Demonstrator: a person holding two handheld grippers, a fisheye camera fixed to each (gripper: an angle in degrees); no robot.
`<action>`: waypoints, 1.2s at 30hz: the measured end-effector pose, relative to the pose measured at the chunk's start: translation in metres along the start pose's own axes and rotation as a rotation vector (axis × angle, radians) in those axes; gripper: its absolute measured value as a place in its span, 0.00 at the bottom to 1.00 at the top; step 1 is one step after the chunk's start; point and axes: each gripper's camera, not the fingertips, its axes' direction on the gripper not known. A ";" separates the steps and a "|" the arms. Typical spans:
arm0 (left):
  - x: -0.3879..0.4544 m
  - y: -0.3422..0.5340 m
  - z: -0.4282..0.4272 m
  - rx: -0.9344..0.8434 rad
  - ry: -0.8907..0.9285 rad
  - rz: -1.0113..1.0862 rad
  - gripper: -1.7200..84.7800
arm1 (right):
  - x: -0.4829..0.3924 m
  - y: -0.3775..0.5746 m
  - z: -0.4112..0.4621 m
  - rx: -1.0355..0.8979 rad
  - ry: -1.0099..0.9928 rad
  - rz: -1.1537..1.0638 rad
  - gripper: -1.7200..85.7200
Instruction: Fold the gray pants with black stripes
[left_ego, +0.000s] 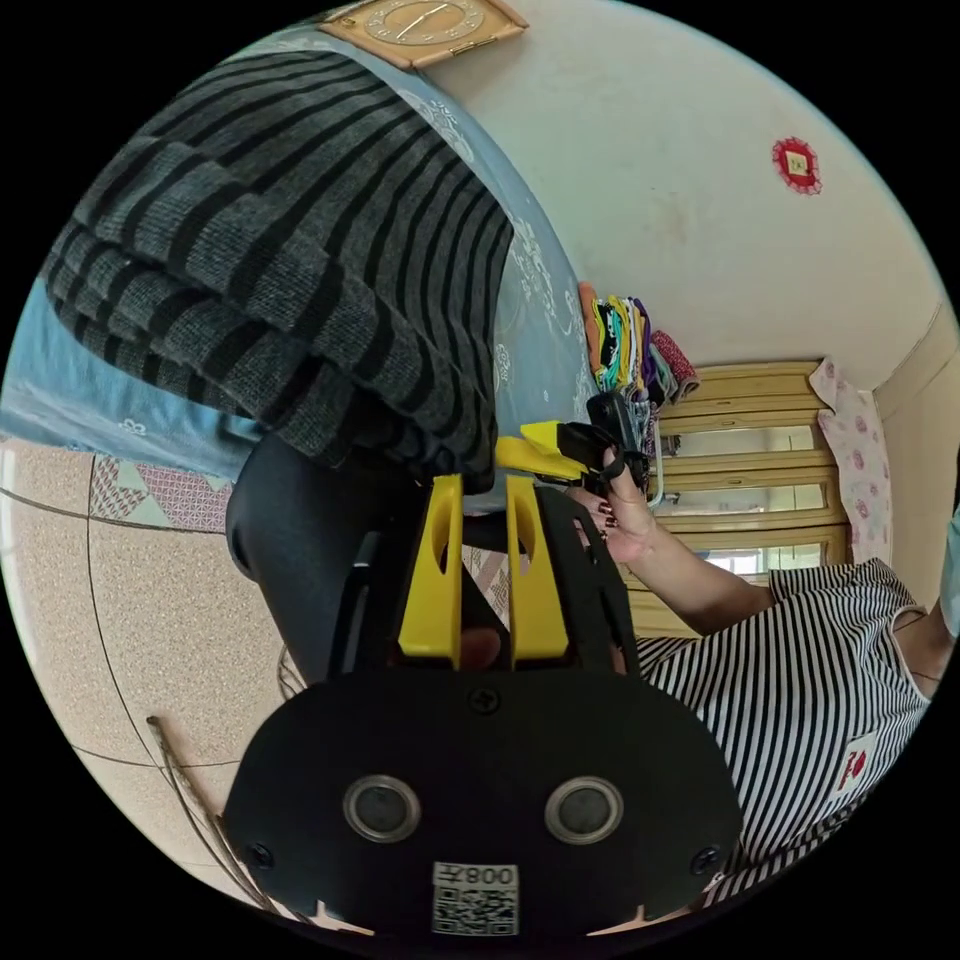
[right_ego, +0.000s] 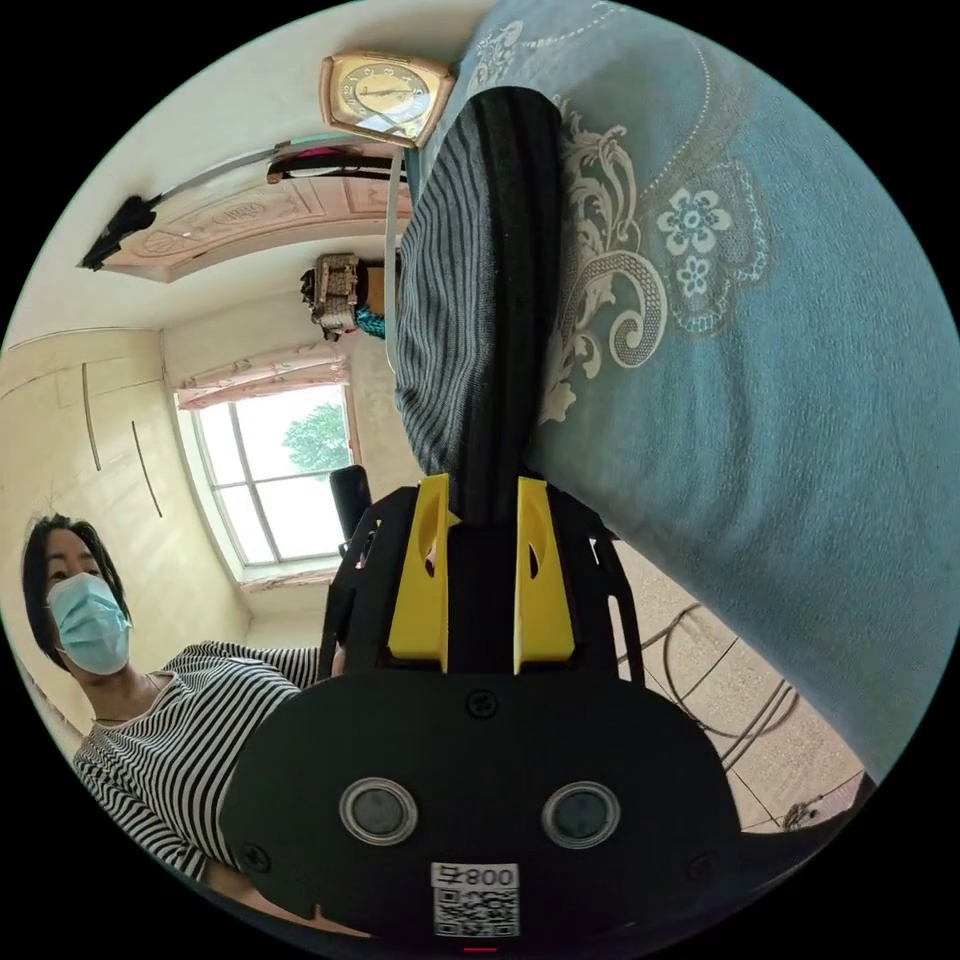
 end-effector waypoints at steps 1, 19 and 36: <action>-0.001 -0.001 0.000 -0.001 0.005 0.003 0.07 | 0.006 -0.002 0.000 -0.017 -0.011 0.007 0.15; -0.033 -0.006 -0.031 0.065 0.127 -0.006 0.04 | 0.059 -0.028 -0.008 -0.019 -0.261 0.117 0.18; -0.179 0.027 -0.177 0.712 0.278 -0.337 0.19 | 0.026 -0.036 -0.043 -0.024 -0.270 0.018 0.10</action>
